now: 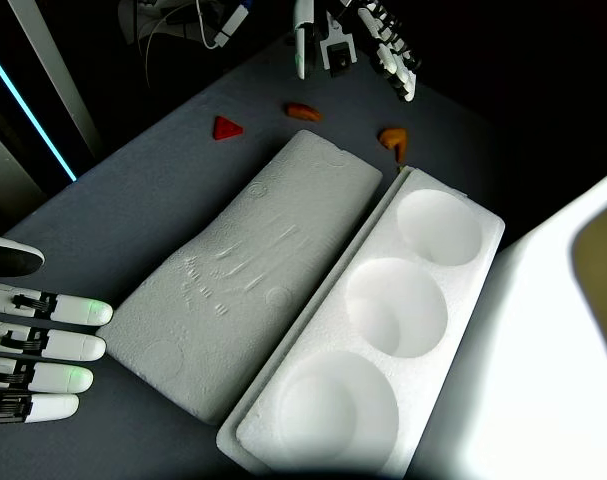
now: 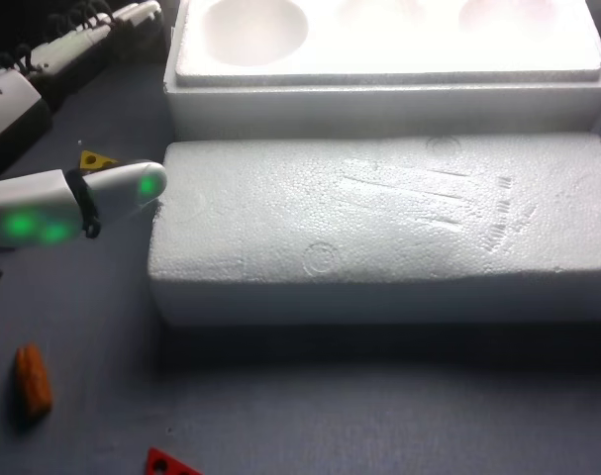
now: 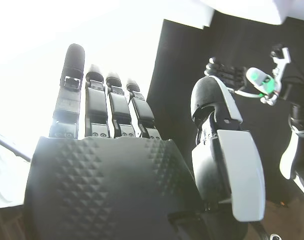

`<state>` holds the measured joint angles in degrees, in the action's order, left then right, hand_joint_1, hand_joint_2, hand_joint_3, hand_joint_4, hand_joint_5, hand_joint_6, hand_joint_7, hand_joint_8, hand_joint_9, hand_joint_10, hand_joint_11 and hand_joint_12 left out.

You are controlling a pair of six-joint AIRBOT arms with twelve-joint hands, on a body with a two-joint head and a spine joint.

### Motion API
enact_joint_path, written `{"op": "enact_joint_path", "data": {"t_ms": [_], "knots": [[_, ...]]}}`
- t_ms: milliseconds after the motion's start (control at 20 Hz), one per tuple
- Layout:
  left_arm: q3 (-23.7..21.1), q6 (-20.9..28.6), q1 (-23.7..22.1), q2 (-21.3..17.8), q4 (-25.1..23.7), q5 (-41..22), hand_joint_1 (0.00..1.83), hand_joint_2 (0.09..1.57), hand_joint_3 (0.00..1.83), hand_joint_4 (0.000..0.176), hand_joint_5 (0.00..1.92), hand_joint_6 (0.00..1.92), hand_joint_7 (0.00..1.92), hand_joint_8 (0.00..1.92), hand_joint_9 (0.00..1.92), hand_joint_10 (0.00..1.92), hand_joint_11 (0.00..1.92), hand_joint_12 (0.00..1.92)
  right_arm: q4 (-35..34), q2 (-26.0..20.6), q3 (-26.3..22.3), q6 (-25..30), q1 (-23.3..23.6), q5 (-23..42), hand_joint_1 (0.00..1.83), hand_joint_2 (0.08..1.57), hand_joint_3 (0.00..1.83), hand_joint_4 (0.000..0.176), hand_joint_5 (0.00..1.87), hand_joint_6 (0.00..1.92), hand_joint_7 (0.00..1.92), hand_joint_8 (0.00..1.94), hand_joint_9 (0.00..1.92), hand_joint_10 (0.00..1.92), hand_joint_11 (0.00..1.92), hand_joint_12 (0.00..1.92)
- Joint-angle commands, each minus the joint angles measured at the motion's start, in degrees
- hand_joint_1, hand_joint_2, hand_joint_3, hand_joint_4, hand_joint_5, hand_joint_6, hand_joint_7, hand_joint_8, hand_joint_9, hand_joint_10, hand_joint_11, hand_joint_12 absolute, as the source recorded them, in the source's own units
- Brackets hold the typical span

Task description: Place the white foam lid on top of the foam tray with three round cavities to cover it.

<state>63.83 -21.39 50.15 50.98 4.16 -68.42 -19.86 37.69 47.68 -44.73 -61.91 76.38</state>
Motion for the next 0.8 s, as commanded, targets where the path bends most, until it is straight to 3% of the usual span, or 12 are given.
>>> {"op": "enact_joint_path", "data": {"t_ms": [0,150,300,450,550,750], "knots": [[-0.14,-0.10,-0.14,-0.26,1.64,-6.45,0.43,1.17,0.01,0.017,0.00,0.00,0.00,0.00,0.00,0.00,0.00,0.00,-1.65,-0.75,-0.01,-0.13,0.05,7.67,0.47,1.25,0.02,0.000,0.00,0.00,0.00,0.00,0.00,0.00,0.00,0.98],[-0.68,-0.62,0.77,-0.09,3.30,-5.48,0.40,1.13,0.00,0.015,0.00,0.00,0.00,0.00,0.00,0.00,0.00,0.00,-3.67,-0.18,-0.15,-0.42,-0.61,7.83,0.44,1.21,0.00,0.000,0.00,0.00,0.00,0.00,0.00,0.00,0.00,1.18],[-0.97,-1.06,1.50,-0.55,3.86,-2.78,0.45,1.09,0.00,0.009,0.00,0.00,0.00,0.00,0.00,0.00,0.00,0.00,-5.79,0.59,-0.14,-0.67,-1.53,7.73,0.46,1.18,0.00,0.000,0.00,0.00,0.00,0.00,0.00,0.00,0.00,1.20],[-1.35,-1.54,2.27,-1.56,3.84,0.85,0.39,1.05,0.00,0.002,0.00,0.00,0.00,0.00,0.00,0.00,0.00,0.00,-7.15,1.36,-0.06,-1.71,-1.72,5.94,0.49,1.16,0.00,0.000,0.00,0.00,0.00,0.00,0.00,0.00,0.00,0.89],[-1.28,-1.55,2.86,-1.54,3.87,2.53,0.40,1.04,0.00,0.000,0.00,0.00,0.00,0.00,0.00,0.00,0.00,0.00,-7.83,1.70,0.11,-2.14,-1.72,4.95,0.46,1.13,0.00,0.000,0.00,0.00,0.00,0.00,0.00,0.00,0.00,0.38],[-1.42,-1.54,4.98,-1.29,3.86,5.27,0.36,1.03,0.00,0.000,0.00,0.00,0.00,0.00,0.00,0.00,0.00,0.00,-8.85,2.88,0.95,-2.72,-1.71,2.41,0.50,1.12,0.00,0.000,0.00,0.00,0.00,0.00,0.00,0.00,0.00,0.23]]}}
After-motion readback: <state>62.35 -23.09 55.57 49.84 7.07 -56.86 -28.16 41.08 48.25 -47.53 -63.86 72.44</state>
